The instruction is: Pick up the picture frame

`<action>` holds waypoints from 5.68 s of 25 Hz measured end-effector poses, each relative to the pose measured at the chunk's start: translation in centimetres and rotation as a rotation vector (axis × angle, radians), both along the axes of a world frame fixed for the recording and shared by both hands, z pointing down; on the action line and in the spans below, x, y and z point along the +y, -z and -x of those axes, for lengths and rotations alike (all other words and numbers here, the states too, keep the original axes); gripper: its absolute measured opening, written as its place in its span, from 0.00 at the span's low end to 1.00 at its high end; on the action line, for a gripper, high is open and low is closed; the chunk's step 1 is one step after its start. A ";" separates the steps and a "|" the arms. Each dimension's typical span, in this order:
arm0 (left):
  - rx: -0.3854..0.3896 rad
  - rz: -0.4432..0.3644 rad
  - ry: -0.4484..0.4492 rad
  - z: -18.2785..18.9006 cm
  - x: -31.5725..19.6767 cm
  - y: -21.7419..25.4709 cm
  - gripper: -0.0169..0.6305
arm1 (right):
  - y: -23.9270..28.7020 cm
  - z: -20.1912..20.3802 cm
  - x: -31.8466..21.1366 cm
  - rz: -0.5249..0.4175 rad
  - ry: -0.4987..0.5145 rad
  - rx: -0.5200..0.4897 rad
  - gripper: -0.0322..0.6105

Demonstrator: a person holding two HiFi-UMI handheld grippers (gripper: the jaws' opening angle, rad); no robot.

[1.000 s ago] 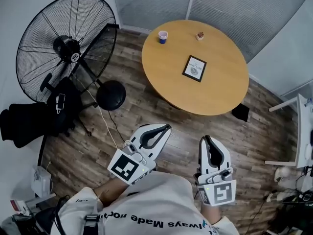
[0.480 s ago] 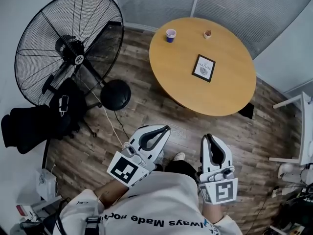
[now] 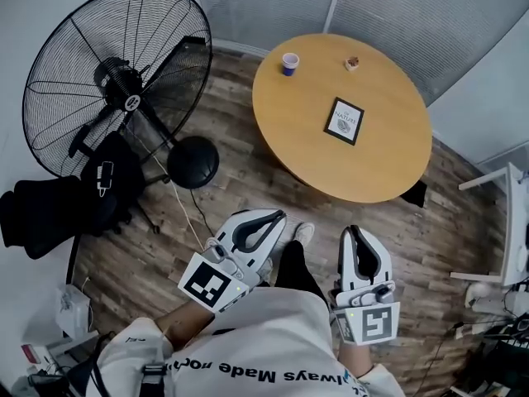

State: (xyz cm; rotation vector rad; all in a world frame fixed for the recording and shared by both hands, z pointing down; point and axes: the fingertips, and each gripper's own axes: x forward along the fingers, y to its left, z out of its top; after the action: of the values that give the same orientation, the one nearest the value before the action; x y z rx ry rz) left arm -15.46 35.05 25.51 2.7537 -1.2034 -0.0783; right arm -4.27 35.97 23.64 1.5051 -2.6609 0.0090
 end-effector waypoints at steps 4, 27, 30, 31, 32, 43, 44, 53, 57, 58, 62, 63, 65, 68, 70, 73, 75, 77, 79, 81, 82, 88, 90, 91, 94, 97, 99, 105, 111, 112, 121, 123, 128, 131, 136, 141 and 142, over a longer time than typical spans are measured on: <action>-0.004 -0.008 -0.014 -1.3 -1.6 0.4 0.08 | 0.4 -1.4 -1.4 -0.019 -0.019 0.004 0.12; -0.045 0.020 -0.076 -14.5 -17.2 0.2 0.08 | -0.6 -14.8 -16.3 -0.016 -0.101 -0.068 0.12; -0.050 0.021 -0.075 -16.1 -19.5 0.5 0.08 | -0.4 -16.3 -18.4 -0.014 -0.097 -0.071 0.12; -0.053 0.021 -0.075 -16.7 -20.3 0.6 0.08 | -0.3 -16.7 -19.2 -0.013 -0.094 -0.073 0.12; -0.056 0.022 -0.073 -17.3 -21.0 0.7 0.08 | -0.3 -17.3 -19.9 -0.012 -0.092 -0.076 0.12; -0.076 0.035 -0.030 -22.5 -27.7 0.2 0.08 | -0.8 -23.3 -27.0 -0.007 -0.069 -0.095 0.12; -0.077 0.036 -0.025 -22.8 -28.1 0.1 0.08 | -0.9 -23.7 -27.4 -0.006 -0.066 -0.097 0.12; -0.087 0.042 -0.012 -24.0 -30.7 -0.1 0.08 | -1.1 -24.7 -30.0 0.002 -0.048 -0.100 0.12; -0.084 0.042 -0.006 -23.5 -31.8 -0.2 0.08 | -1.3 -24.1 -31.0 0.007 -0.046 -0.097 0.12; -0.082 0.040 -0.006 -23.2 -32.1 -0.2 0.08 | -1.3 -23.8 -31.3 0.008 -0.047 -0.095 0.12; -0.074 0.036 -0.007 -21.9 -33.4 -0.1 0.08 | -1.1 -22.5 -32.6 0.005 -0.052 -0.087 0.13; -0.071 0.035 -0.009 -21.6 -33.8 -0.1 0.08 | -1.0 -22.2 -32.9 0.004 -0.053 -0.085 0.12; -0.064 0.033 -0.015 -21.0 -34.6 -0.1 0.08 | -0.9 -21.4 -33.7 0.002 -0.053 -0.077 0.12; -0.058 0.027 -0.026 -19.8 -35.8 -0.1 0.08 | -0.6 -19.8 -35.0 -0.004 -0.052 -0.070 0.12; -0.053 0.019 -0.036 -18.8 -36.8 0.0 0.08 | -0.5 -18.6 -35.9 -0.009 -0.052 -0.064 0.12; -0.049 0.020 -0.054 -17.5 -39.1 -0.2 0.08 | -0.6 -16.9 -38.0 -0.003 -0.052 -0.048 0.12; -0.045 0.020 -0.071 -16.5 -40.4 -0.5 0.08 | -0.8 -15.7 -39.3 0.002 -0.061 -0.039 0.12; -0.028 0.023 -0.087 -15.7 -41.5 -0.6 0.08 | -0.9 -14.6 -40.2 0.006 -0.075 -0.031 0.12; -0.022 0.033 -0.104 -15.0 -42.6 -1.1 0.08 | -1.3 -13.7 -41.1 0.016 -0.092 -0.022 0.12; -0.017 0.047 -0.121 -14.5 -43.8 -1.7 0.08 | -1.9 -13.0 -41.9 0.029 -0.112 -0.013 0.12; -0.017 0.052 -0.131 -14.4 -44.3 -2.1 0.08 | -2.1 -12.9 -42.3 0.036 -0.123 -0.008 0.12; -0.014 0.073 -0.175 -14.3 -46.0 -3.8 0.08 | -4.2 -12.6 -43.5 0.073 -0.164 0.013 0.13; -0.024 0.080 -0.190 -14.3 -46.4 -4.6 0.08 | -5.1 -12.4 -44.1 0.088 -0.169 0.017 0.13; -0.026 0.085 -0.197 -14.4 -46.7 -5.0 0.08 | -5.5 -12.4 -44.4 0.097 -0.169 0.019 0.13; -0.028 0.109 -0.203 -14.4 -47.4 -6.4 0.08 | -7.0 -12.3 -45.2 0.127 -0.167 0.027 0.13; -0.042 0.137 -0.211 -14.7 -48.0 -8.4 0.08 | -8.8 -12.6 -46.0 0.157 -0.166 0.024 0.13; -0.064 0.161 -0.224 -15.1 -48.4 -10.1 0.08 | -10.1 -12.9 -46.4 0.181 -0.164 0.014 0.13; -0.122 0.236 -0.230 -15.9 -48.7 -15.3 0.08 | -14.1 -13.7 -46.5 0.242 -0.169 0.031 0.13; -0.165 0.304 -0.240 -16.7 -49.7 -20.0 0.08 | -18.9 -14.8 -47.3 0.316 -0.187 0.053 0.16; -0.172 0.311 -0.239 -16.9 -50.0 -20.8 0.08 | -19.8 -15.1 -47.4 0.332 -0.191 0.057 0.16; -0.223 0.456 -0.230 -17.8 -50.8 -29.4 0.17 | -27.2 -16.8 -48.0 0.431 -0.219 0.074 0.17; -0.235 0.481 -0.220 -17.7 -50.9 -31.1 0.17 | -28.5 -17.0 -48.3 0.447 -0.226 0.077 0.17; -0.272 0.526 -0.202 -17.8 -51.5 -34.7 0.17 | -31.8 -17.6 -49.0 0.490 -0.237 0.089 0.17; -0.289 0.562 -0.191 -18.0 -51.7 -36.9 0.17 | -33.9 -17.9 -49.2 0.524 -0.244 0.087 0.17; -0.323 0.605 -0.183 -18.4 -51.9 -40.2 0.17 | -37.0 -18.3 -49.8 0.572 -0.253 0.090 0.17; -0.346 0.645 -0.173 -18.4 -52.3 -42.8 0.17 | -39.9 -18.7 -50.2 0.621 -0.261 0.097 0.17; -0.348 0.653 -0.173 -18.5 -52.3 -43.2 0.17 | -40.5 -18.8 -50.2 0.633 -0.262 0.098 0.17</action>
State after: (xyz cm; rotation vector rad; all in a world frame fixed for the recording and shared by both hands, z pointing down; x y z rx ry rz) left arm 3.01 -17.27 68.72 2.3103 -0.8373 0.7052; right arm 14.52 -14.25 64.12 1.5419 -2.0647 0.6977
